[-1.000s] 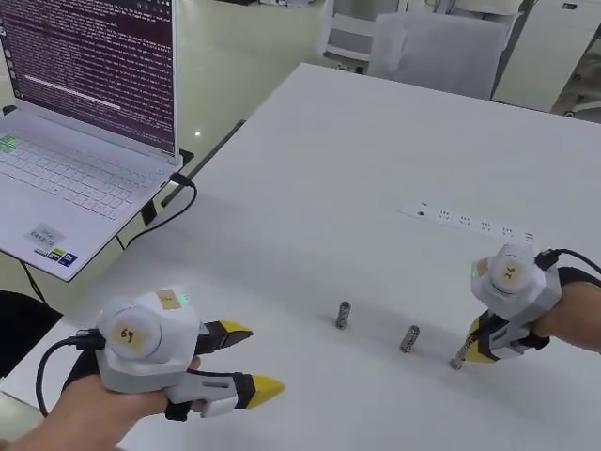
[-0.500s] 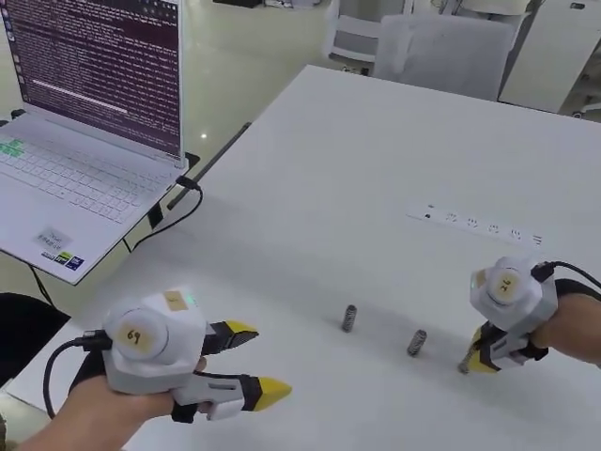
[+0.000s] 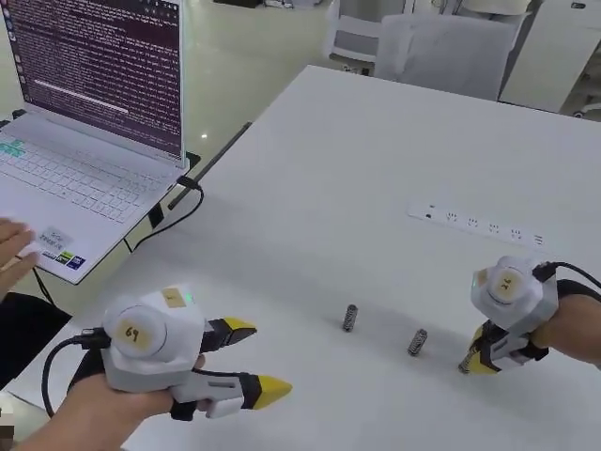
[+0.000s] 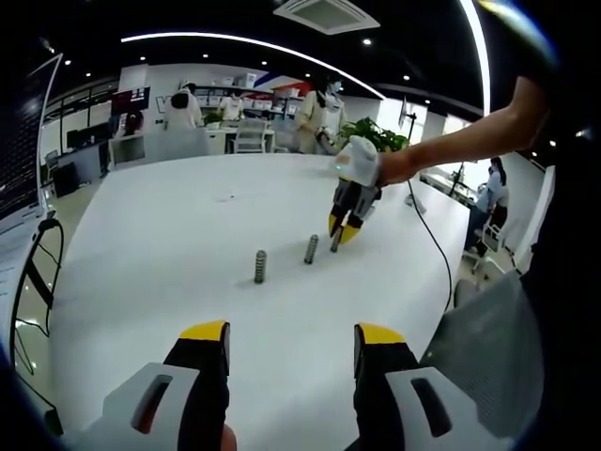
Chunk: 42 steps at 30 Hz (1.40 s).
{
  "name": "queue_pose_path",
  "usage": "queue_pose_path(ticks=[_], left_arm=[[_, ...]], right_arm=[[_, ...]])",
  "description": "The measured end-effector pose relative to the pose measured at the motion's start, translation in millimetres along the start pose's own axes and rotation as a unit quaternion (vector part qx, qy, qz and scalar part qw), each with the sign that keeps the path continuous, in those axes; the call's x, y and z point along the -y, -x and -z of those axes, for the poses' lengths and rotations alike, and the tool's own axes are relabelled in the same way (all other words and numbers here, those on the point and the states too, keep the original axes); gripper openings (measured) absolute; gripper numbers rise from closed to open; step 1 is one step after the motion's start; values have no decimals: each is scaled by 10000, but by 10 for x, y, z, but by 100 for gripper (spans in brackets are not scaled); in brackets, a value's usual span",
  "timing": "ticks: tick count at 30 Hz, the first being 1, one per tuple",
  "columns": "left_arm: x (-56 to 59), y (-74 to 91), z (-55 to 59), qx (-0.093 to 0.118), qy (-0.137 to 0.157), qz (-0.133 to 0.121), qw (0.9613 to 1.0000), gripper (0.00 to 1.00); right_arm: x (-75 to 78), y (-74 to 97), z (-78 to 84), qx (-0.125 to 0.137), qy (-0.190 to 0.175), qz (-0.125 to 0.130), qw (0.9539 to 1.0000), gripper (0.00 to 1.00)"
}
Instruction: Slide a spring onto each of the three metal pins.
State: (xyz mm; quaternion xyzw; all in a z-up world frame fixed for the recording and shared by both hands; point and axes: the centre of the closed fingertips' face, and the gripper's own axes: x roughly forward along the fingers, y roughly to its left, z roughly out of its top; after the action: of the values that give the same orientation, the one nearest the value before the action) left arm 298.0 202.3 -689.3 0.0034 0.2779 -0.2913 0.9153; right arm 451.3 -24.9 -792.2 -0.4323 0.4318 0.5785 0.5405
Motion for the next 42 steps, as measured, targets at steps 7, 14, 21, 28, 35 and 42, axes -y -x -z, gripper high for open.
queue_pose_path(ticks=[7,14,21,28,35,42], left_arm=[[18,3,-11,15,-3,11,10000,49],[49,18,-4,13,-15,30,10000,49],[60,15,-29,34,-63,48,10000,49],[76,18,-79,66,-125,86,9999,49],[85,36,-106,101,-139,113,9998,50],[93,67,-116,118,-137,116,9998,51]], right_arm=[[-1,65,-10,61,-64,90,9999,19],[-44,151,-3,170,-194,157,9995,21],[-61,276,-7,460,-512,290,9972,24],[-106,437,24,942,-1111,465,9882,26],[-174,592,129,1359,-1664,740,9738,30],[-280,737,205,1942,-2292,882,9497,34]])
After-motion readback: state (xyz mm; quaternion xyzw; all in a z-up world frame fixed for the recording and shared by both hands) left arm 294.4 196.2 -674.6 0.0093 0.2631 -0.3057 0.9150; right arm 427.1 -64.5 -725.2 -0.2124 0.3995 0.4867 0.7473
